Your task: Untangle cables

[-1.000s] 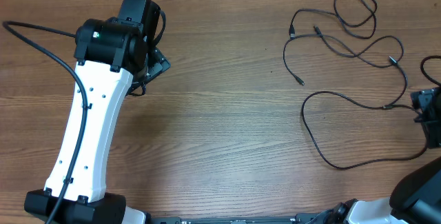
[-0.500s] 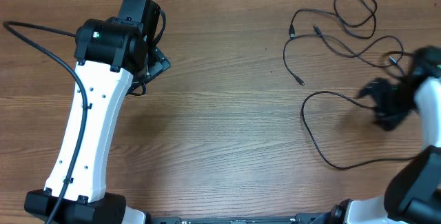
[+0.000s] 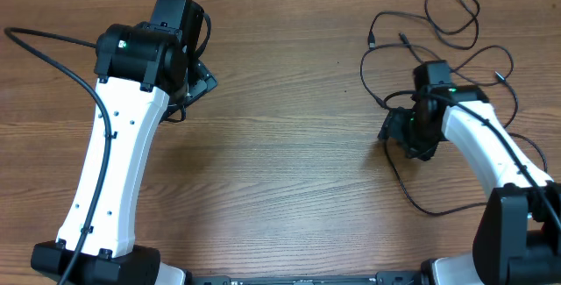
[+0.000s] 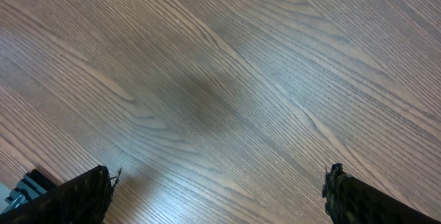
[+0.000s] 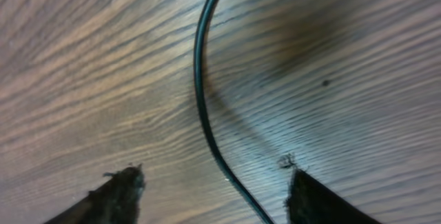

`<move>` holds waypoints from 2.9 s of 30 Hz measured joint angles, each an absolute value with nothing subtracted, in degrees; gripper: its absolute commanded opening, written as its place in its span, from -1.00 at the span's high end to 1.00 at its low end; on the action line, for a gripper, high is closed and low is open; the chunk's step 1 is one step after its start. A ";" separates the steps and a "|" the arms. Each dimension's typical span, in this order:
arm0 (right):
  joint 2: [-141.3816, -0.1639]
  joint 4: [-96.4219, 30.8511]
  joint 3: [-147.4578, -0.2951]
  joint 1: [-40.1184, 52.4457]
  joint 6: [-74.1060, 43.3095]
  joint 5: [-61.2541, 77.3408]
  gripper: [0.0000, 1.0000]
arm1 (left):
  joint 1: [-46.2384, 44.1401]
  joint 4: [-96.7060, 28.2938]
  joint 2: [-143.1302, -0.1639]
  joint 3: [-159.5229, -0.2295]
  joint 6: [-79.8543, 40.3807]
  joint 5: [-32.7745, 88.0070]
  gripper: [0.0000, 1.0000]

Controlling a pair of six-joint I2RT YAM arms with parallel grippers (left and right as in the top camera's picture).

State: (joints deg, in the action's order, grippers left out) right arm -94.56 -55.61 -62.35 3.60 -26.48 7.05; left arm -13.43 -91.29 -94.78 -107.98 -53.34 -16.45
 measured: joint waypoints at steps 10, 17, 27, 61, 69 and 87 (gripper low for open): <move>-94.56 -52.27 -57.67 8.25 -28.45 5.85 -0.19 | -13.43 -91.33 -94.78 -107.98 -53.34 -16.45 -0.99; -94.56 -51.40 -57.67 8.25 -28.36 5.61 0.04 | -13.43 -91.57 -94.78 -107.98 -53.34 -16.45 -1.00; -94.56 -50.94 -57.67 8.25 -28.49 1.39 -0.02 | -13.43 -91.57 -94.78 -107.98 -53.34 -16.45 -0.99; -98.87 -49.04 -64.16 8.25 -26.76 10.59 0.15 | -13.43 -91.79 -94.78 -107.98 -53.34 -16.45 -0.99; -98.87 -50.57 -64.25 7.64 -27.00 8.88 -0.92 | -13.43 -92.25 -94.78 -107.98 -53.34 -16.43 -0.99; -99.88 -58.72 -73.60 -22.13 -34.92 -0.32 -0.68 | -13.43 -93.03 -94.78 -107.98 -53.34 -16.43 -1.00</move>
State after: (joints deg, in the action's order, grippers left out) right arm -99.88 -58.72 -73.60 -22.13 -34.92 -0.32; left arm -13.43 -93.03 -94.78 -107.98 -53.34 -16.43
